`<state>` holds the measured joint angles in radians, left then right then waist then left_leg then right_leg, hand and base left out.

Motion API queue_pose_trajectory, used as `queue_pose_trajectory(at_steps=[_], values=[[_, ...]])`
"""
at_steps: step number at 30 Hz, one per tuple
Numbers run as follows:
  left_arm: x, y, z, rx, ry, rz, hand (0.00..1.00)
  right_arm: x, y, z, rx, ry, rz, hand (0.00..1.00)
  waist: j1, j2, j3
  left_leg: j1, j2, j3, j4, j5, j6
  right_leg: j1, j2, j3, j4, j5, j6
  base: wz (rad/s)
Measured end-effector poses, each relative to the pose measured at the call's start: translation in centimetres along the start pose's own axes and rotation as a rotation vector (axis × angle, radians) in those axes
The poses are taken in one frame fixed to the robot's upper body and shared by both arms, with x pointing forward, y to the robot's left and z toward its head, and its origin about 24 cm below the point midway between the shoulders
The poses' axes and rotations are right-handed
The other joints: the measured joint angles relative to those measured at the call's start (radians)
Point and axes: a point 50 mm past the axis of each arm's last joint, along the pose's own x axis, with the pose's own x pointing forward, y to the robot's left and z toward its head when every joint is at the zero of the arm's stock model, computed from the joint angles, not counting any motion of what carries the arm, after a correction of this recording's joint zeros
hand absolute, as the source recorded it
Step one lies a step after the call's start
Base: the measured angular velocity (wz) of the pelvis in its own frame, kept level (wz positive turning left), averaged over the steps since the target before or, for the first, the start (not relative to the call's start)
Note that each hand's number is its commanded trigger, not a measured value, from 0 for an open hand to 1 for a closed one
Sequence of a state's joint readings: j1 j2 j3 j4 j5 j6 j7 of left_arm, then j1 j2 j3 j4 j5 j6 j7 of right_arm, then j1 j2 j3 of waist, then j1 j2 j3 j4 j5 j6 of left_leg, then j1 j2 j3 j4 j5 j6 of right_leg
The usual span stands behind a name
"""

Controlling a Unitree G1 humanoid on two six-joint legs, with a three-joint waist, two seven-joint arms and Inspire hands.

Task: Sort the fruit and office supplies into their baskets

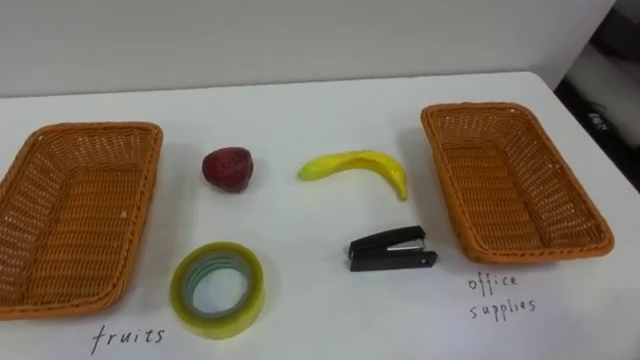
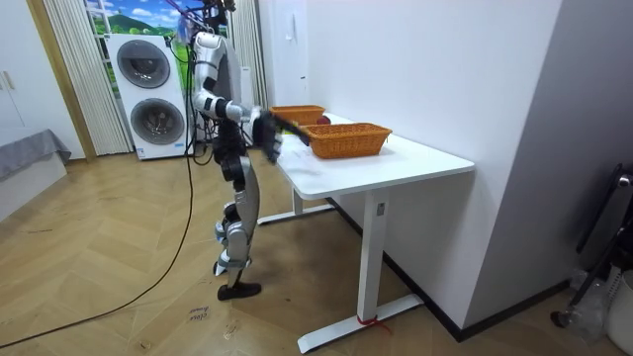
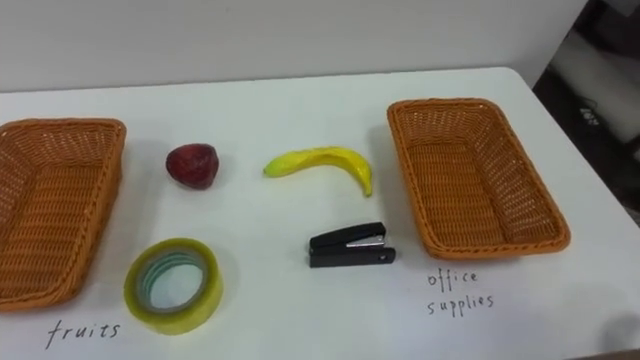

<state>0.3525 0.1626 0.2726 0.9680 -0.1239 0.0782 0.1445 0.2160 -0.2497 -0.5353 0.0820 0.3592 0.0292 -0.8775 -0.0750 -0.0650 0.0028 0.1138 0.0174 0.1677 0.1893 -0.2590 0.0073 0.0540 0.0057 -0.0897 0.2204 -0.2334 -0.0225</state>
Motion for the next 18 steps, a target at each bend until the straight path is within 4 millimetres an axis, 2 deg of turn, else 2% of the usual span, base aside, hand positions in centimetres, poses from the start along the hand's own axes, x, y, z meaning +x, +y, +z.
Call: queue_pose_trajectory(at_steps=[3,9,18], values=[[0.0,0.2,-0.7,0.004,0.017,0.007,0.0,-0.6,0.7,2.9,0.044,-0.166,0.016,0.0,0.019,-0.005,-0.0008,-0.001,0.001,0.0,0.001,0.0,0.0,0.0,0.0,-0.001,0.0,0.001,0.0,0.0],[0.0,0.5,-1.6,0.02,0.055,0.018,0.0,-1.3,1.1,5.1,0.073,-0.304,0.023,0.0,0.034,-0.008,-0.0027,-0.004,0.0,-0.006,0.001,0.0,0.0,0.0,-0.002,-0.008,-0.002,0.001,0.0,0.02],[0.1,0.2,-1.0,0.016,0.026,0.005,0.0,-2.6,1.8,9.2,0.177,-0.483,0.078,0.0,0.042,-0.004,-0.0028,-0.001,0.001,-0.005,0.0,0.001,0.001,0.001,-0.002,-0.011,0.0,0.001,-0.001,0.0]])
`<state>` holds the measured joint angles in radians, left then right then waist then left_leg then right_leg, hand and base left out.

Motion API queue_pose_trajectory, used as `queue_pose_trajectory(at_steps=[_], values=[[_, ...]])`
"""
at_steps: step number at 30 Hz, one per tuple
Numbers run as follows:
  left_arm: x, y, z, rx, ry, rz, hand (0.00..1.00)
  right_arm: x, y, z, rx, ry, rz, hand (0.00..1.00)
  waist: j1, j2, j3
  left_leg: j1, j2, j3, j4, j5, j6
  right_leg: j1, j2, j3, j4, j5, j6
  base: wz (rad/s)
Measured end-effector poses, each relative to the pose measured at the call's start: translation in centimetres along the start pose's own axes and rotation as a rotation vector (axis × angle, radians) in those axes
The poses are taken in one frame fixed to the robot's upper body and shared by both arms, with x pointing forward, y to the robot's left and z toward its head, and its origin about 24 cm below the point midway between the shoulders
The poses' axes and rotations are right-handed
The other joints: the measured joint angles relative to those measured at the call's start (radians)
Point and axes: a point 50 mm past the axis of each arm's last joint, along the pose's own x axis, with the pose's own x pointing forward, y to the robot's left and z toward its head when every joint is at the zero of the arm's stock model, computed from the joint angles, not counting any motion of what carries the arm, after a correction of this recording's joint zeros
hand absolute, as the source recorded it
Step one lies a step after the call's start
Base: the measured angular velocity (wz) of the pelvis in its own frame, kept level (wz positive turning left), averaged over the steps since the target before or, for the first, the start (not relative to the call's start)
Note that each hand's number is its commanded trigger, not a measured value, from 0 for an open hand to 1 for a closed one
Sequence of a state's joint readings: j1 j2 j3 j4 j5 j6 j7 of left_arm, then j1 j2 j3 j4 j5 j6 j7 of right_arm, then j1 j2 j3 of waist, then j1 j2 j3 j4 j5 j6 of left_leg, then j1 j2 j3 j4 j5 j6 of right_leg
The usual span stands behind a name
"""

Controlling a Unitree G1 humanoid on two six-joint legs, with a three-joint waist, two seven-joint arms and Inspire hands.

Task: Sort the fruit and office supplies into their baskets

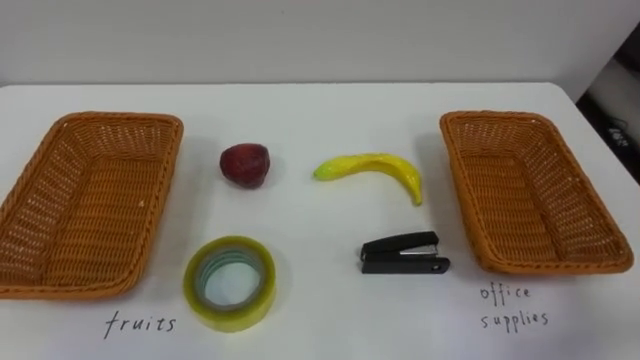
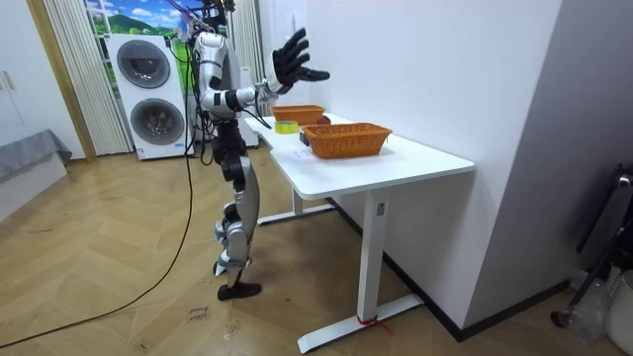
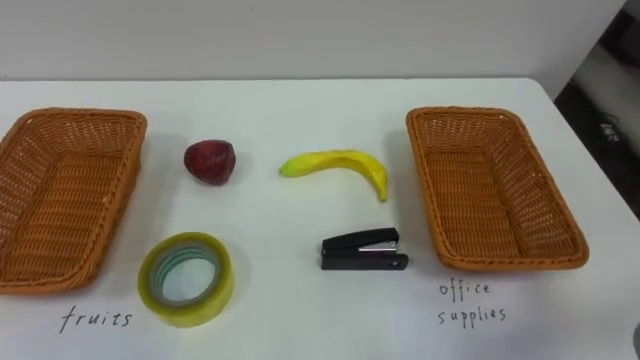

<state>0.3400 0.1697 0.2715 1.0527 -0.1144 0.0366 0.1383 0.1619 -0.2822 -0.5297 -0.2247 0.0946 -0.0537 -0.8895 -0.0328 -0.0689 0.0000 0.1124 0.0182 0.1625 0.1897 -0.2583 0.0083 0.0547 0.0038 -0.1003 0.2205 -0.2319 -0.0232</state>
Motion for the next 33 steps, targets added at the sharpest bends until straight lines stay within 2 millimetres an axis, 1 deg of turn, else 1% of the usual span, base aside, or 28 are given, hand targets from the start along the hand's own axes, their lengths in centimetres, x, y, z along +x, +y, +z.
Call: queue_pose_trajectory(at_steps=[2,3,6,7,8,10,11,12,15,16,18,20,22,24,26,31,32,33], values=[[0.0,0.0,-0.1,0.0,0.003,-0.006,0.0,0.1,0.4,1.2,0.012,-0.065,0.027,0.0,0.001,-0.002,0.0001,-0.004,0.0,0.0,0.001,0.0,0.0,-0.002,-0.002,-0.007,0.0,0.0,0.0,0.0],[0.0,0.0,-0.1,0.0,0.005,-0.007,0.0,0.2,0.7,1.5,0.013,-0.082,0.034,0.0,0.001,-0.003,0.0001,-0.005,0.0,0.0,0.002,0.0,0.0,-0.003,-0.002,-0.007,0.0,0.0,0.0,0.0],[0.0,-0.1,-0.5,0.004,0.023,-0.012,0.0,0.8,2.4,3.3,0.057,-0.164,0.081,0.0,0.001,-0.01,-0.0008,-0.005,0.0,-0.001,0.003,0.0,0.0,-0.002,-0.002,-0.008,0.0,0.001,-0.001,0.0],[0.0,-0.1,-0.6,0.005,0.029,-0.012,0.0,0.8,2.7,3.7,0.064,-0.178,0.092,0.0,0.001,-0.011,-0.0009,-0.006,0.0,-0.001,0.005,0.0,0.0,-0.002,-0.002,-0.009,0.0,0.001,-0.001,0.0],[0.0,-0.2,-0.7,0.006,0.036,-0.012,0.0,0.7,3.1,4.2,0.081,-0.199,0.116,0.0,0.009,-0.015,-0.0002,-0.006,0.001,-0.002,0.006,0.0,0.0,-0.001,-0.001,-0.01,0.0,0.001,-0.001,0.03],[0.1,-0.2,-0.7,0.009,0.042,-0.011,0.0,0.3,3.7,4.7,0.102,-0.211,0.156,0.0,0.013,-0.019,0.0007,-0.007,0.003,-0.005,0.008,0.0,0.0,0.003,0.0,-0.015,0.0,0.004,-0.002,0.06],[0.1,-0.3,-0.8,0.021,0.045,-0.013,0.0,0.0,4.1,4.9,0.111,-0.217,0.189,0.0,0.017,-0.021,-0.0018,-0.007,0.003,-0.006,0.008,0.0,0.0,0.004,0.0,-0.017,0.0,0.005,-0.003,0.07],[0.1,-0.3,-0.9,0.038,0.049,-0.014,0.0,-0.4,4.4,5.2,0.122,-0.223,0.226,0.0,0.019,-0.022,-0.0024,-0.007,0.004,-0.01,0.009,0.0,0.0,0.006,-0.001,-0.025,0.0,0.006,-0.002,0.07],[0.1,-0.3,-0.8,0.053,0.046,-0.015,0.0,-1.1,5.2,5.5,0.135,-0.226,0.289,0.0,0.029,-0.027,0.0013,-0.005,0.004,-0.014,0.009,0.0,0.0,0.011,-0.003,-0.038,0.0,0.007,-0.002,0.06],[0.1,-0.4,-0.7,0.054,0.042,-0.017,0.0,-1.5,5.7,5.9,0.153,-0.23,0.318,0.0,0.034,-0.03,0.0013,-0.006,0.004,-0.014,0.01,0.0,0.0,0.011,-0.004,-0.04,0.0,0.008,-0.002,0.0],[0.2,-0.6,-0.2,0.053,0.03,-0.022,0.0,-1.9,6.8,7.1,0.198,-0.266,0.376,0.0,0.037,-0.028,0.003,-0.012,0.004,-0.015,0.015,0.0,0.0,0.01,-0.005,-0.042,0.0,0.01,-0.002,0.02],[0.2,-0.6,0.2,0.052,0.02,-0.023,0.0,-1.8,7.4,7.8,0.211,-0.296,0.415,0.0,0.037,-0.031,0.003,-0.013,0.004,-0.019,0.015,0.001,0.001,0.01,-0.005,-0.048,-0.001,0.011,-0.002,0.07],[0.2,-0.6,0.2,0.052,0.021,-0.022,0.0,-1.8,7.6,8.2,0.213,-0.318,0.44,0.0,0.039,-0.032,0.0019,-0.014,0.004,-0.025,0.016,0.001,0.001,0.013,-0.006,-0.053,-0.001,0.012,-0.002,0.09],[0.2,-0.5,0.0,0.054,0.026,-0.021,0.0,-2.0,7.9,8.3,0.207,-0.328,0.486,0.0,0.039,-0.033,0.0009,-0.014,0.006,-0.027,0.017,0.002,0.002,0.013,-0.014,-0.059,0.0,0.012,-0.002,0.05],[0.2,-0.5,0.0,0.054,0.024,-0.021,0.0,-2.2,8.2,8.3,0.203,-0.33,0.525,0.0,0.039,-0.03,0.0008,-0.016,0.006,-0.028,0.016,0.003,0.003,0.013,-0.016,-0.066,0.0,0.012,-0.001,0.02],[0.2,-0.4,0.2,0.056,0.021,-0.021,0.0,-2.8,8.7,8.3,0.186,-0.343,0.627,0.0,0.042,-0.023,-0.0002,-0.014,0.006,-0.028,0.015,0.005,0.005,0.014,-0.018,-0.066,0.001,0.013,0.0,0.0],[0.3,-0.3,0.1,0.057,0.022,-0.024,0.0,-3.1,9.0,8.3,0.181,-0.347,0.658,0.0,0.045,-0.025,-0.0024,-0.013,0.005,-0.028,0.015,0.005,0.005,0.014,-0.018,-0.066,0.001,0.013,0.0,0.0],[0.3,-0.3,0.1,0.057,0.023,-0.025,0.0,-3.2,9.1,8.4,0.178,-0.35,0.676,0.0,0.045,-0.022,-0.0008,-0.013,0.005,-0.028,0.015,0.005,0.005,0.017,-0.018,-0.066,0.001,0.014,0.0,0.0]])
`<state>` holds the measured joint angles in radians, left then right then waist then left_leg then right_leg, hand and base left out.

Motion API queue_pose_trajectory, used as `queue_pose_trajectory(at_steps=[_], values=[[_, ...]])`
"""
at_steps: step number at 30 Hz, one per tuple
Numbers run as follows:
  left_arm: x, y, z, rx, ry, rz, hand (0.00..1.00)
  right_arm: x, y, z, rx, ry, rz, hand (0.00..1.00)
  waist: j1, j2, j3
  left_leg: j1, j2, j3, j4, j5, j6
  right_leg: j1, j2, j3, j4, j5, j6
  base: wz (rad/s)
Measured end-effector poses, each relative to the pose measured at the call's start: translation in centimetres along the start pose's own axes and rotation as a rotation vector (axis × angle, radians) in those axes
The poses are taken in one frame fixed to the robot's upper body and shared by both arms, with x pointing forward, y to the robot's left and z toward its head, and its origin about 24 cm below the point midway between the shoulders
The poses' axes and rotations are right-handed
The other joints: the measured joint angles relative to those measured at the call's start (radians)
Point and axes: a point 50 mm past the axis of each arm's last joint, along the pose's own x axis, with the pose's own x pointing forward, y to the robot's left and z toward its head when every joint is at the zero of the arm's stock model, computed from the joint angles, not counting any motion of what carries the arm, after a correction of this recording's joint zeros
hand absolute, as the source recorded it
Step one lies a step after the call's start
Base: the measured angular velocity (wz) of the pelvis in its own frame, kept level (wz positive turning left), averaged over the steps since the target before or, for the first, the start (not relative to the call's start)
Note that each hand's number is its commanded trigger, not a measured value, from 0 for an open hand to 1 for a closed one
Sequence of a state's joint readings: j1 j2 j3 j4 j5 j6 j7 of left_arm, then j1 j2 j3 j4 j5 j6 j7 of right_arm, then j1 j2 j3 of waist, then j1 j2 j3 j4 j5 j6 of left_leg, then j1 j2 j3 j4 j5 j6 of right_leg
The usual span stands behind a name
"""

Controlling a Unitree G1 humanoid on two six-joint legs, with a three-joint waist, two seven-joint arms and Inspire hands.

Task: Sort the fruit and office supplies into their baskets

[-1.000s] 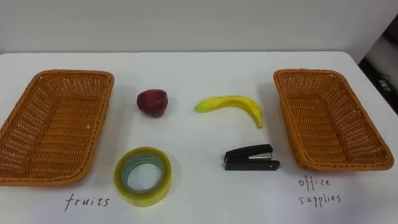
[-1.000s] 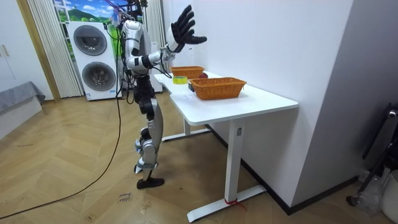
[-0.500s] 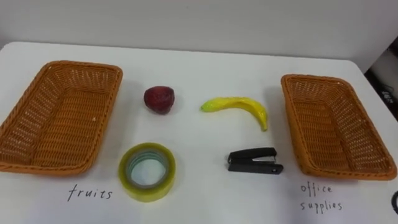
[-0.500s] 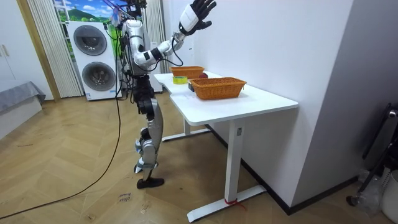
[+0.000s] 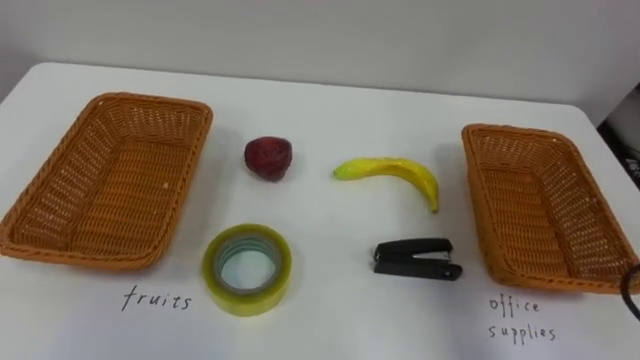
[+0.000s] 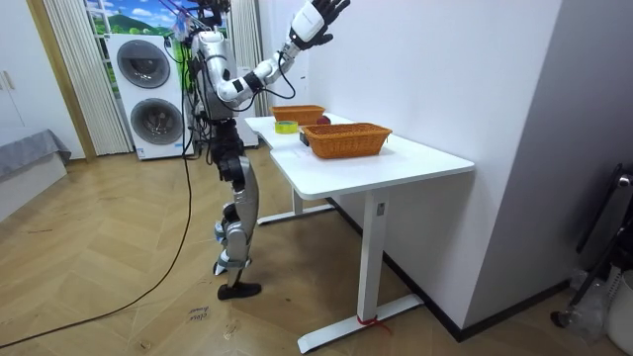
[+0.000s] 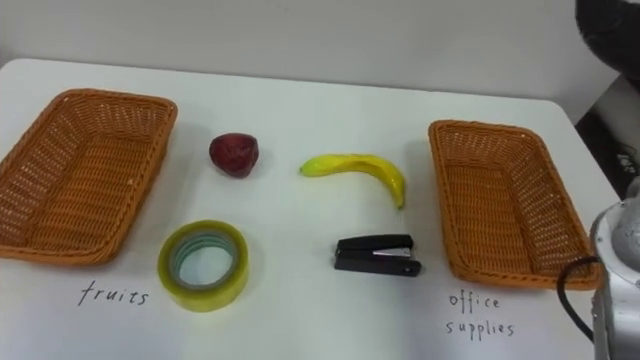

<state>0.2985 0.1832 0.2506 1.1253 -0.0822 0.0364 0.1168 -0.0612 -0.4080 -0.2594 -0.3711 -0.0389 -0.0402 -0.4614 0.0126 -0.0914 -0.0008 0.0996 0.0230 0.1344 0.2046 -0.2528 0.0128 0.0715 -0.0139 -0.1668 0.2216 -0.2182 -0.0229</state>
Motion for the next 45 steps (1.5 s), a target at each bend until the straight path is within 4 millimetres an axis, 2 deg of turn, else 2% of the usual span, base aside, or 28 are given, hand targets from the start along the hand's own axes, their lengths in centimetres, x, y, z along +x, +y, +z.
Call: queue_pose_trajectory(at_steps=[1,6,11,22,25,30,34,36,45], values=[[0.0,0.0,0.1,-0.001,0.0,-0.003,0.0,-0.1,0.4,0.0,0.001,-0.002,0.039,0.0,0.001,-0.005,-0.0034,0.002,0.0,0.0,0.0,0.001,0.0,0.001,0.0,0.0,0.0,0.001,0.0,0.0],[0.1,-0.4,0.6,0.011,-0.006,-0.023,0.0,-0.7,2.5,0.0,-0.016,0.002,0.221,0.0,0.022,-0.007,0.0028,0.013,0.0,-0.005,0.0,0.002,0.0,0.013,0.001,-0.005,-0.003,0.001,-0.001,0.02],[0.2,-0.6,1.4,0.025,-0.024,-0.03,0.0,-1.4,4.1,0.2,-0.036,-0.012,0.391,0.0,0.027,-0.016,-0.0002,-0.008,0.0,-0.014,0.01,0.002,0.0,0.015,0.0,-0.019,-0.02,0.01,0.0,0.09],[0.3,-0.1,1.7,0.059,-0.038,-0.023,0.0,-2.4,5.6,-0.7,-0.125,0.015,0.621,0.0,0.052,-0.014,0.0012,-0.017,-0.001,-0.027,-0.003,0.004,0.003,0.014,-0.001,-0.026,-0.02,0.014,0.004,0.02],[0.3,-0.2,2.0,0.075,-0.045,-0.042,0.0,-3.0,6.1,-1.6,-0.149,0.072,0.711,0.0,0.067,-0.014,0.0015,-0.018,-0.001,-0.028,-0.005,0.004,0.003,0.013,-0.001,-0.027,-0.02,0.014,0.004,0.0],[0.3,0.0,2.4,0.095,-0.061,-0.055,0.0,-3.3,6.4,-2.1,-0.17,0.109,0.788,0.0,0.082,-0.02,0.0024,-0.019,-0.001,-0.032,0.0,0.004,0.003,0.012,-0.001,-0.031,-0.02,0.014,0.004,0.01],[0.3,0.0,2.5,0.097,-0.061,-0.054,0.0,-3.5,6.5,-2.5,-0.211,0.126,0.83,0.0,0.094,-0.027,0.0061,-0.02,-0.001,-0.032,0.0,0.004,0.003,0.011,-0.002,-0.032,-0.02,0.014,0.004,0.0],[0.4,-0.2,3.0,0.099,-0.058,-0.065,0.0,-3.7,6.5,-3.2,-0.254,0.153,0.859,0.0,0.099,-0.028,0.0063,-0.022,-0.001,-0.034,0.0,0.004,0.003,0.011,-0.002,-0.036,-0.02,0.014,0.004,0.0],[0.4,-0.7,3.2,0.127,-0.046,-0.091,0.0,-5.1,7.5,-4.4,-0.356,0.226,1.032,0.0,0.1,-0.025,0.0049,-0.038,-0.002,-0.035,0.008,0.006,0.003,-0.004,-0.003,-0.036,-0.018,0.015,0.003,0.0]])
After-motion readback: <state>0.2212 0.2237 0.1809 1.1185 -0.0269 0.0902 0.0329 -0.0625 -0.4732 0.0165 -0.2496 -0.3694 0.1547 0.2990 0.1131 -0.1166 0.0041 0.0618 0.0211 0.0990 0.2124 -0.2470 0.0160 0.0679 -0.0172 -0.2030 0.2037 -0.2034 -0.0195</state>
